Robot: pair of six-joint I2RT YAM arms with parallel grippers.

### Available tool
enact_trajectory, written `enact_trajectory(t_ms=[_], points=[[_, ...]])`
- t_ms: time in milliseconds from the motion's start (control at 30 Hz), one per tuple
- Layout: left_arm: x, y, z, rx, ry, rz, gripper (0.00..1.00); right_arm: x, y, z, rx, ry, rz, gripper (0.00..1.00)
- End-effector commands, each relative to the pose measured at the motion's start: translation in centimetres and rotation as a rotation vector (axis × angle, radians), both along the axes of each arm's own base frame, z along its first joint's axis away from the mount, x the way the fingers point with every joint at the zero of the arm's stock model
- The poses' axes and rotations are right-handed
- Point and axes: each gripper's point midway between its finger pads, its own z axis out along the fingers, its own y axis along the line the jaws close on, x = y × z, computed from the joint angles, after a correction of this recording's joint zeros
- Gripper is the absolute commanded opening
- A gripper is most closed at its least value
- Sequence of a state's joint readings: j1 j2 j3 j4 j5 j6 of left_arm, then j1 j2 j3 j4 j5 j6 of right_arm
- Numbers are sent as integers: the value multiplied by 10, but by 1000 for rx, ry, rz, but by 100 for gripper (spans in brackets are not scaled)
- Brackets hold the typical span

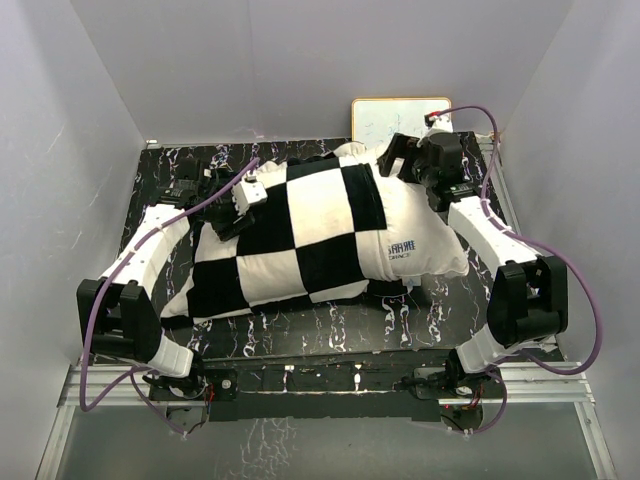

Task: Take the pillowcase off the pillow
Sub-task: Remove the pillow from the pillowcase.

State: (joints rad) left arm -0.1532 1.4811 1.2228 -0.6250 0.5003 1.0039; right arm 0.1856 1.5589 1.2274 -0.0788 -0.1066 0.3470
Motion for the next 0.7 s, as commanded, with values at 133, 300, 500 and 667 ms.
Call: enact_trajectory(t_ms=[133, 300, 500, 667], points=[[-30, 6, 9, -101, 170, 54, 76, -19, 76, 60, 326, -177, 266, 59], [6, 53, 66, -282, 163, 180, 87, -30, 94, 143, 295, -435, 454, 8], [35, 123, 77, -284, 108, 282, 97, -68, 96, 192, 170, -707, 580, 8], [47, 169, 44, -172, 91, 267, 97, -99, 94, 218, 93, -884, 639, 8]])
